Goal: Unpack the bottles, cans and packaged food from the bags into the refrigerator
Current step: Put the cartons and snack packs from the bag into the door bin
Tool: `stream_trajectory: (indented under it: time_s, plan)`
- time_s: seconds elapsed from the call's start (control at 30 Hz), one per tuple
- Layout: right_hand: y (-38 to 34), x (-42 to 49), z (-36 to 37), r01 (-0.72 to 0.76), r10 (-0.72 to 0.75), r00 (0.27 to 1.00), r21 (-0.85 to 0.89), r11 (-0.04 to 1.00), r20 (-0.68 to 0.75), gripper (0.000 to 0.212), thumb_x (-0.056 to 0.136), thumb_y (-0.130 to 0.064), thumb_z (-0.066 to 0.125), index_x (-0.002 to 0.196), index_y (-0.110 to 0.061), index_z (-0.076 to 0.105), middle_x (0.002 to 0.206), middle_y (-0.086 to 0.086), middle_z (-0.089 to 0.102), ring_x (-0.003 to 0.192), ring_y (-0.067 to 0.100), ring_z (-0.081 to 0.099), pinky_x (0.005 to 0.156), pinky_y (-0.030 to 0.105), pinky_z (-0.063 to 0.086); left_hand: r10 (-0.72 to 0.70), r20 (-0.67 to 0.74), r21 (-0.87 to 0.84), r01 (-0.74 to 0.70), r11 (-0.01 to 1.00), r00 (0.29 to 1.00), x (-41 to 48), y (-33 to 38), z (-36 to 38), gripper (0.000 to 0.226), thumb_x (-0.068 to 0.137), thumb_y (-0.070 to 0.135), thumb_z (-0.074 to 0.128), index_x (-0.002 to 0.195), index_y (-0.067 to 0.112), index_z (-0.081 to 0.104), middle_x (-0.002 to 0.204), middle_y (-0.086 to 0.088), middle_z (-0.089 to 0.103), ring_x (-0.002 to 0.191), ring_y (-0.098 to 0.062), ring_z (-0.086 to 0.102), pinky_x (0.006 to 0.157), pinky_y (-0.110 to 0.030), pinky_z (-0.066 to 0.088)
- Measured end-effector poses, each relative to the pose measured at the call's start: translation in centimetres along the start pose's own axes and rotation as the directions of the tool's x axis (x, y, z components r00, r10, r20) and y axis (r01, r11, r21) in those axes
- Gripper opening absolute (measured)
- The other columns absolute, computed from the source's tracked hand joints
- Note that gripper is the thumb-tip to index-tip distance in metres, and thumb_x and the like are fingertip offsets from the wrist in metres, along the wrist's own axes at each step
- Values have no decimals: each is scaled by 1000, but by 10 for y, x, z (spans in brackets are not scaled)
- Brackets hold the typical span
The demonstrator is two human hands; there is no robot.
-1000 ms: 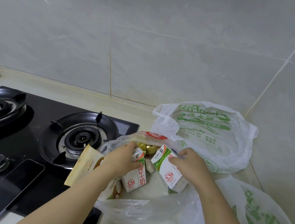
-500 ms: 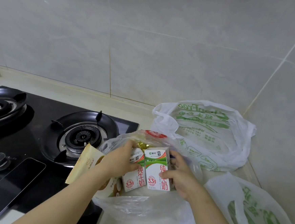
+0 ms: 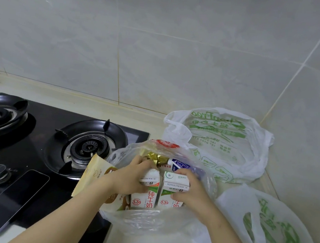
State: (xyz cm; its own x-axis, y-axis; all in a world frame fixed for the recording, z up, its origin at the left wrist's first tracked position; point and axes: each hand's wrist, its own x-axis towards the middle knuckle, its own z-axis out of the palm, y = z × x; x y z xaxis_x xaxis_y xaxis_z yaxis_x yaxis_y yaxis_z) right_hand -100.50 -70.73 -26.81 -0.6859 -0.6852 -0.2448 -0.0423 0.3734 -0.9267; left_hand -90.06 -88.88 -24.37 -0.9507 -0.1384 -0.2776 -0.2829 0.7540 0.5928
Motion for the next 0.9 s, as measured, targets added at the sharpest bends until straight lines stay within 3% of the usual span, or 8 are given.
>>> stream_trajectory:
  time_s: [0.1, 0.2, 0.3, 0.47, 0.57, 0.63, 0.73, 0.9]
  plan:
    - [-2, -4, -1, 23, -23, 1000, -101, 995, 3, 53, 72, 12, 68, 106, -25, 50, 94, -11, 54, 88, 3, 57, 72, 24, 54, -21, 119, 62, 14, 998, 993, -7, 2, -2, 70, 82, 6, 59, 131, 44, 27, 125, 7, 26, 111, -18, 46, 83, -28, 54]
    - [0, -5, 3, 30, -37, 999, -165, 986, -38, 55, 70, 6, 74, 107, -24, 48, 96, -12, 55, 91, 4, 57, 73, 24, 54, -16, -49, 27, 18, 999, 999, -9, 3, 8, 67, 79, 5, 62, 130, 38, 32, 124, 8, 41, 105, -12, 51, 82, -25, 53]
    - [6, -8, 9, 17, -24, 992, -62, 998, -125, 53, 68, 8, 75, 97, -25, 46, 100, -6, 59, 93, 8, 59, 72, 28, 56, -56, -228, -49, 46, 998, 972, -14, -4, 19, 60, 78, 11, 69, 126, 27, 37, 117, 10, 56, 97, -3, 52, 71, -10, 43]
    - [12, -15, 14, 19, 0, 983, 102, 995, -182, 52, 70, 15, 70, 96, -24, 49, 103, 0, 65, 97, 13, 62, 73, 30, 55, -176, -281, -216, 117, 969, 943, -22, -12, 30, 52, 82, 16, 70, 127, 20, 43, 127, 7, 58, 115, -10, 55, 76, -10, 40]
    - [11, -21, 15, 46, -10, 970, 146, 988, -242, 50, 70, 16, 70, 95, -25, 57, 100, -1, 69, 95, 14, 65, 79, 35, 56, -152, -330, -212, 84, 974, 932, -24, -10, 30, 50, 82, 16, 70, 125, 19, 45, 127, 6, 59, 115, -11, 56, 79, -11, 39]
    - [4, -27, 15, 86, -32, 960, 183, 979, -279, 48, 71, 17, 68, 92, -25, 60, 95, -4, 71, 88, 9, 67, 72, 29, 56, -140, -357, -250, 50, 967, 923, -25, -9, 25, 53, 80, 14, 71, 126, 19, 46, 125, 7, 60, 113, -10, 56, 81, -12, 41]
    - [-12, -32, 12, 174, -95, 944, 235, 956, -315, 46, 72, 18, 66, 93, -22, 62, 92, -6, 72, 83, 7, 68, 64, 24, 55, -69, -391, -280, -47, 959, 918, -30, -3, 7, 52, 78, 8, 72, 123, 20, 49, 114, 11, 61, 102, -3, 57, 71, -3, 42]
    - [-50, -40, 13, 322, -213, 909, 276, 906, -358, 49, 74, 18, 64, 97, -25, 64, 94, -9, 74, 93, 8, 68, 80, 30, 56, 27, -440, -288, -170, 943, 898, -42, 7, -38, 52, 78, 5, 72, 121, 24, 49, 104, 18, 58, 95, 3, 55, 66, -2, 45]
